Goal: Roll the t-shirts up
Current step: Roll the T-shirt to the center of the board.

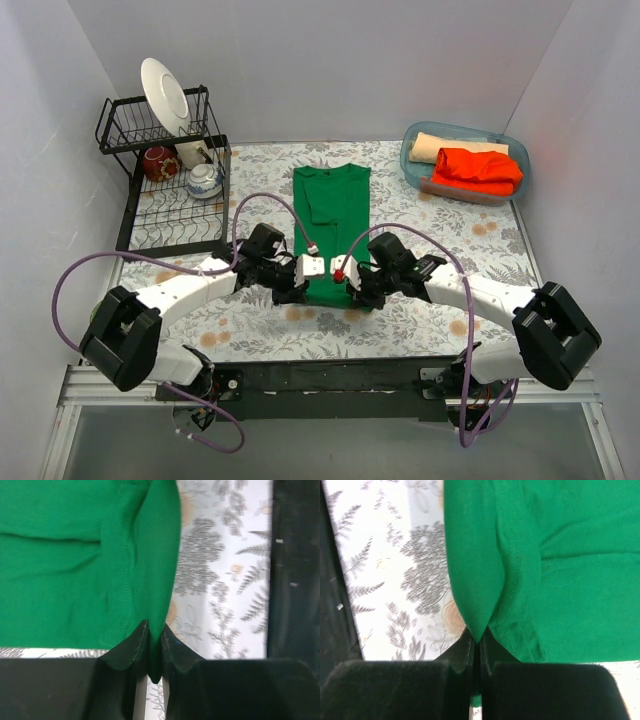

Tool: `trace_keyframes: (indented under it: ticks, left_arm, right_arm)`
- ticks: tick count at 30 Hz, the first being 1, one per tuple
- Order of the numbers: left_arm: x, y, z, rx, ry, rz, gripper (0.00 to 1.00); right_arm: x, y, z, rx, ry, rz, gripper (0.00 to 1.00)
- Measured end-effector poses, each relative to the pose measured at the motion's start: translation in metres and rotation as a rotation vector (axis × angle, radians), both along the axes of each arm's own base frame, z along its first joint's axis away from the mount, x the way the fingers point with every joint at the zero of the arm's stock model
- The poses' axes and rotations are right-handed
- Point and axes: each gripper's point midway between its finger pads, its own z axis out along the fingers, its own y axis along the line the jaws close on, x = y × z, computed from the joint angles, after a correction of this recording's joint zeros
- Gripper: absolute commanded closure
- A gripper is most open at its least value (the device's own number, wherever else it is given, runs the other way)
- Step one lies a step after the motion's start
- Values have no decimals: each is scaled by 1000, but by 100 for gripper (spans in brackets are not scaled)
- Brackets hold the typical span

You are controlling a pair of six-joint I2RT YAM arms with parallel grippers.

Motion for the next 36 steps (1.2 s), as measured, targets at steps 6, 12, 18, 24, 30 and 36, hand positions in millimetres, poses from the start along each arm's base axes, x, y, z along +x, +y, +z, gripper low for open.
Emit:
trace_keyframes:
  ticks: [6,12,18,24,30,36]
  left_arm:
    - [-21,3,10,26,213,-97,98]
    - [-33,1,10,36,429,-144,100]
    - [-29,3,-3,56,619,-151,100]
    - [-13,8,-11,58,698,-129,100]
    - [11,10,-18,46,713,-101,97]
    - [24,10,-32,57,747,-79,91]
  right_arm:
    - [-16,-6,19,12,61,95,99]
    - [-22,-13,21,11,177,141,99]
    - [-22,-15,7,-23,321,236,99]
    - [-6,-13,-1,-24,438,279,99]
    - [18,-10,-4,-19,494,297,99]
    - [23,-11,-17,-32,600,317,99]
